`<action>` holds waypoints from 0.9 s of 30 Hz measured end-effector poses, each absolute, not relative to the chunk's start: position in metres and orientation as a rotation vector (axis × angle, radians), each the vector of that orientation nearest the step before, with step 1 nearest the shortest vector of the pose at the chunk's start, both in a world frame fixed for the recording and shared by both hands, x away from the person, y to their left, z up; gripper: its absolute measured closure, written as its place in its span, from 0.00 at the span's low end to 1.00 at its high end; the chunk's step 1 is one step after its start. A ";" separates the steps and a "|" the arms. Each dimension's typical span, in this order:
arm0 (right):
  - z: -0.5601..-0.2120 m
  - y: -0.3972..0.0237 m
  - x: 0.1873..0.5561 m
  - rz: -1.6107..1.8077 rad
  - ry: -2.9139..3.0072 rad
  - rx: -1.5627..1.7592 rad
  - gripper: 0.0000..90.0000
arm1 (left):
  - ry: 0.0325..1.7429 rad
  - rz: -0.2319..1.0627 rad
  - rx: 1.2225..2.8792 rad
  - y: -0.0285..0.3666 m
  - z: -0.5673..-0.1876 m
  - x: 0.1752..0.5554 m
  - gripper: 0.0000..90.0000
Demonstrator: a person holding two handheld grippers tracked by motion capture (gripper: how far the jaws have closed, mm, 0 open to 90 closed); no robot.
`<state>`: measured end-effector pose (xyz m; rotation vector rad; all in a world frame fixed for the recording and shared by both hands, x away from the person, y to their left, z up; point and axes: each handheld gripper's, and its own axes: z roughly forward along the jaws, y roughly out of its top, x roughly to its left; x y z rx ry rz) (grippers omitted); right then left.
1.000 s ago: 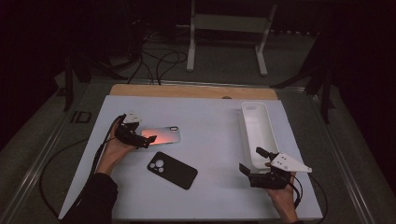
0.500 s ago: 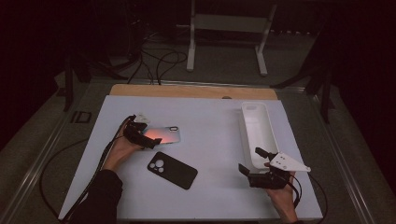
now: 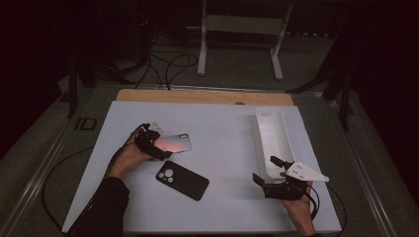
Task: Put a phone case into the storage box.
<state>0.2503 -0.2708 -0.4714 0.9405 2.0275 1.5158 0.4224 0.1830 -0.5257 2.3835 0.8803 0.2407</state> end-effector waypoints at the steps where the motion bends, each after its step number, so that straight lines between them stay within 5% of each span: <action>1: -0.471 -0.271 0.250 1.516 2.028 0.941 0.10 | 0.889 0.235 2.382 0.183 -0.525 0.422 0.00; 11: -0.470 -0.273 0.249 1.516 2.021 0.946 0.10 | 0.880 0.224 2.465 0.179 -0.516 0.413 0.15; 27: -0.469 -0.273 0.249 1.511 2.018 0.952 0.10 | 0.964 0.196 2.448 0.179 -0.512 0.410 0.19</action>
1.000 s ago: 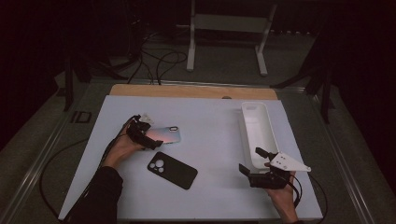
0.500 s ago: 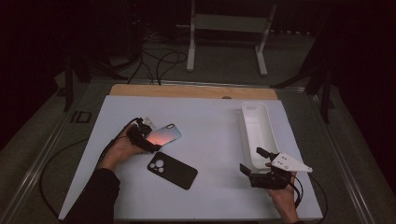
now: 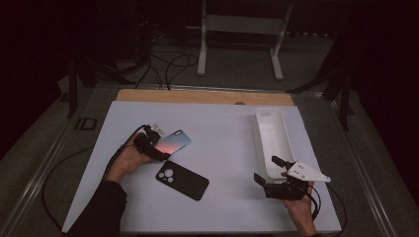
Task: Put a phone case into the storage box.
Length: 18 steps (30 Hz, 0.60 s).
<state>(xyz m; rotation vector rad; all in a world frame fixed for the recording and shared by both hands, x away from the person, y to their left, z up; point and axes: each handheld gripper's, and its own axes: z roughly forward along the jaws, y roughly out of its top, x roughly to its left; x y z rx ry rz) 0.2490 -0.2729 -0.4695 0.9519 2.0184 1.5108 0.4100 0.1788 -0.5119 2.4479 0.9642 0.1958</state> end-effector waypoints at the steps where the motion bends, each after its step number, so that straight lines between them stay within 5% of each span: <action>1: -0.469 -0.273 0.249 1.511 2.019 0.951 0.10 | 0.979 0.196 2.422 0.181 -0.511 0.410 0.19; 18: -0.465 -0.269 0.251 1.516 2.023 0.958 0.10 | 0.961 0.277 2.231 0.185 -0.479 0.389 0.19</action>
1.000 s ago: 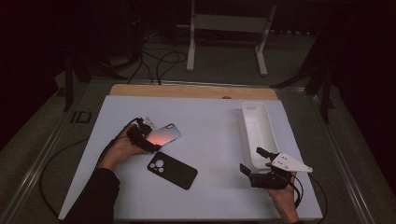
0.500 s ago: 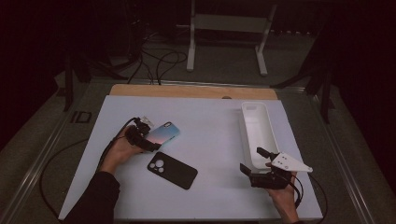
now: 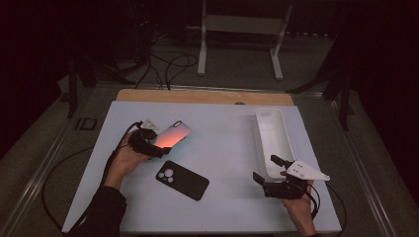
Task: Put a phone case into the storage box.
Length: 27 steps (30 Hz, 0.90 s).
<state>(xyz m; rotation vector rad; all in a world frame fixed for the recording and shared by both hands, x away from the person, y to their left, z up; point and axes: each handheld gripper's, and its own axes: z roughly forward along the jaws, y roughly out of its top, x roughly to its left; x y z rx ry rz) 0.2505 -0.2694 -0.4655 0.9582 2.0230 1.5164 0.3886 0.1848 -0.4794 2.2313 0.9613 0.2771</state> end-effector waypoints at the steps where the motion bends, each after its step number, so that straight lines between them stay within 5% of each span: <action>1: -0.465 -0.269 0.251 1.516 2.025 0.954 0.10 | 0.957 0.287 2.216 0.185 -0.477 0.386 0.19; 27: -0.437 -0.238 0.286 1.527 2.154 0.894 0.10 | 0.862 0.492 2.052 0.173 -0.453 0.309 0.19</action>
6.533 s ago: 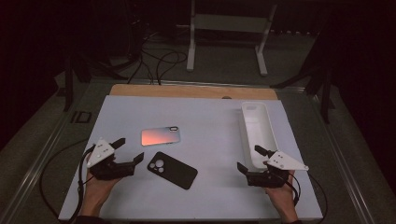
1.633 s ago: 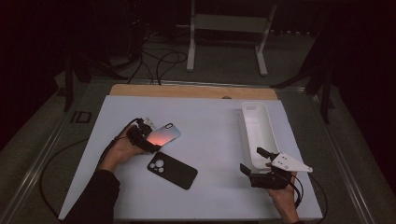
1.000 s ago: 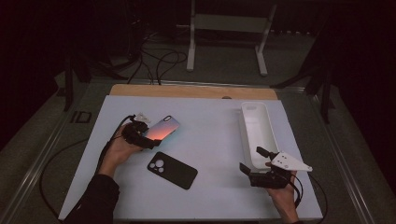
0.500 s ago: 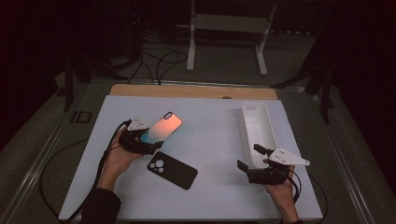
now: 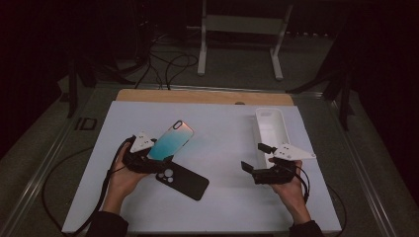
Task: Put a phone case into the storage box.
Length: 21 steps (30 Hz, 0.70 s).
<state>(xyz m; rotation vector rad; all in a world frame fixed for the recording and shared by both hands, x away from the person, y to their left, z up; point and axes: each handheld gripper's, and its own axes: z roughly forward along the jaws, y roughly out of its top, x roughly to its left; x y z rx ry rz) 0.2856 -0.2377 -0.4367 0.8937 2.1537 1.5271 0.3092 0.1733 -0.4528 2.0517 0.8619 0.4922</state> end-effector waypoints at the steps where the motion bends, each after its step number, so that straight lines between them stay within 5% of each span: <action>1: -0.435 -0.236 0.287 1.529 2.163 0.893 0.10 | 0.862 0.492 2.052 0.173 -0.453 0.309 0.19; 21: -0.412 -0.188 0.319 1.576 2.267 0.850 0.10 | 0.726 0.536 2.047 0.139 -0.436 0.292 0.19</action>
